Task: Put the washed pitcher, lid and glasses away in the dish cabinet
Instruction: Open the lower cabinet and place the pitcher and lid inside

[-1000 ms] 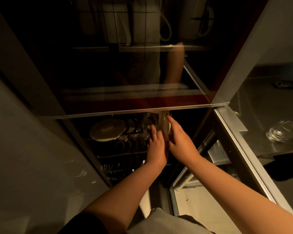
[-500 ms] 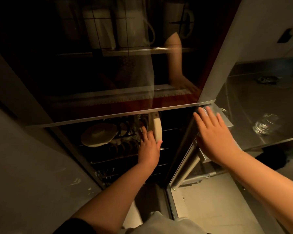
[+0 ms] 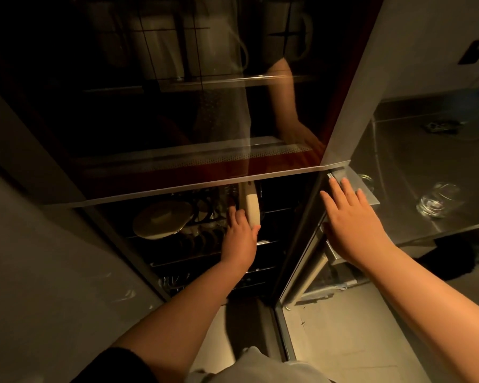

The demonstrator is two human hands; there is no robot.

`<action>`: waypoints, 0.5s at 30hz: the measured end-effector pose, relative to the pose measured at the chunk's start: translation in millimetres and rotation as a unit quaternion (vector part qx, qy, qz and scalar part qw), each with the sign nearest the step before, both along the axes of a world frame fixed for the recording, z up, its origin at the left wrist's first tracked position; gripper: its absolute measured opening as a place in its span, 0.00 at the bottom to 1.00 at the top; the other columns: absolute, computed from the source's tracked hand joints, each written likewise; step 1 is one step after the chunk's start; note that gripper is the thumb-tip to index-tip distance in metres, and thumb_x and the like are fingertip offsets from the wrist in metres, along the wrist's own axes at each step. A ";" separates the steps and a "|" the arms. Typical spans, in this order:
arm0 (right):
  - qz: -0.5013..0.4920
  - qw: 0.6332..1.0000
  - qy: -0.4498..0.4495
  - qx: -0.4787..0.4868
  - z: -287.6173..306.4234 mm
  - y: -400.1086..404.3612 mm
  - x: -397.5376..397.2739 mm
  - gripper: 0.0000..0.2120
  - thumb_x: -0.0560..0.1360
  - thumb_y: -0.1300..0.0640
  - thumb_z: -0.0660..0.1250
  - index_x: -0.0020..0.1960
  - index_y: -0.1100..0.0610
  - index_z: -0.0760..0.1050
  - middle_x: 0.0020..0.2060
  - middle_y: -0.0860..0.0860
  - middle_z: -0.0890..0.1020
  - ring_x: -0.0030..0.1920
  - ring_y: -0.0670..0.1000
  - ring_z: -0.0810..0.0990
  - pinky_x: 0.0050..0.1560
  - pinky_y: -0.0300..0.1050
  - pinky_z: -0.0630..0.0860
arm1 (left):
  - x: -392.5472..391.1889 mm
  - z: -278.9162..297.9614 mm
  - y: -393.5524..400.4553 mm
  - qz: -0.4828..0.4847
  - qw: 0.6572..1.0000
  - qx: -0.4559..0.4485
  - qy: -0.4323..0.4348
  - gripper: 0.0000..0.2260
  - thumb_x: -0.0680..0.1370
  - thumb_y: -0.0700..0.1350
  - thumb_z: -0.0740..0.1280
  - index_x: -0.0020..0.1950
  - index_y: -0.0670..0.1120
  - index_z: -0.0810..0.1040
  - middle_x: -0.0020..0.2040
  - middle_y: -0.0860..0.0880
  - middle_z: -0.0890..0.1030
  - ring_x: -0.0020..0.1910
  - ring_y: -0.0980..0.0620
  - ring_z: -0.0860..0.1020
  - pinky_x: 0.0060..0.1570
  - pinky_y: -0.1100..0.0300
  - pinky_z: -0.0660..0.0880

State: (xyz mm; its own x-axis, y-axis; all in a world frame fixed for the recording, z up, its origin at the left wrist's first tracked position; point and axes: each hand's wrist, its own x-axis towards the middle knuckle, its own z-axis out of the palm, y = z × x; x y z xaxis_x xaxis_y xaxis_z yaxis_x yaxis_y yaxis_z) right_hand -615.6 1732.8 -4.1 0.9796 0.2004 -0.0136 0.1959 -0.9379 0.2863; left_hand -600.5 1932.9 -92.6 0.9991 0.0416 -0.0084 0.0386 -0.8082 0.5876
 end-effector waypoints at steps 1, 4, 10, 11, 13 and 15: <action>-0.003 1.000 0.004 -0.002 1.1 0.4 -0.3 0.34 0.78 0.54 0.60 0.77 0.61 0.46 0.75 0.62 0.44 0.75 0.63 0.41 0.73 0.57 0.45 | 1.4 0.8 0.2 0.001 1.000 -0.002 -0.001 0.23 0.82 0.49 0.57 0.73 0.40 0.57 0.77 0.39 0.50 0.65 0.42 0.72 0.55 0.54 0.75; -0.005 1.000 0.005 -0.001 2.9 0.1 -0.3 0.34 0.79 0.53 0.59 0.77 0.60 0.45 0.75 0.62 0.43 0.75 0.62 0.41 0.73 0.56 0.45 | 3.9 2.2 0.8 0.002 1.000 -0.009 -0.001 0.23 0.82 0.49 0.58 0.73 0.40 0.58 0.77 0.38 0.52 0.67 0.42 0.71 0.57 0.54 0.74; -0.008 1.000 0.013 0.008 4.6 1.1 -1.3 0.33 0.79 0.52 0.58 0.77 0.60 0.44 0.75 0.62 0.43 0.75 0.62 0.40 0.74 0.56 0.45 | 3.8 -0.8 -2.9 0.017 1.000 -0.021 0.006 0.24 0.82 0.49 0.58 0.74 0.41 0.56 0.77 0.39 0.51 0.66 0.42 0.71 0.56 0.54 0.75; -0.009 1.000 0.013 0.012 4.8 1.3 -1.4 0.33 0.79 0.52 0.58 0.77 0.60 0.44 0.75 0.62 0.43 0.75 0.62 0.41 0.74 0.56 0.45 | 4.6 -1.0 -4.0 0.021 1.000 -0.021 0.005 0.23 0.82 0.49 0.58 0.73 0.41 0.57 0.77 0.39 0.52 0.66 0.42 0.72 0.55 0.54 0.75; -0.009 1.000 0.012 0.016 4.8 1.3 -1.2 0.34 0.79 0.51 0.58 0.77 0.60 0.44 0.75 0.61 0.43 0.75 0.62 0.41 0.74 0.56 0.45 | 4.8 -1.1 -6.0 0.028 0.999 -0.025 0.004 0.22 0.82 0.48 0.58 0.72 0.40 0.58 0.77 0.39 0.52 0.65 0.41 0.73 0.54 0.54 0.75; -0.010 1.000 0.014 0.018 5.2 1.1 -0.9 0.34 0.79 0.51 0.57 0.77 0.59 0.44 0.76 0.61 0.43 0.75 0.62 0.41 0.74 0.56 0.45 | 3.3 -1.7 -7.6 0.033 0.999 -0.033 0.005 0.22 0.82 0.48 0.58 0.72 0.41 0.58 0.77 0.39 0.52 0.65 0.42 0.73 0.54 0.54 0.75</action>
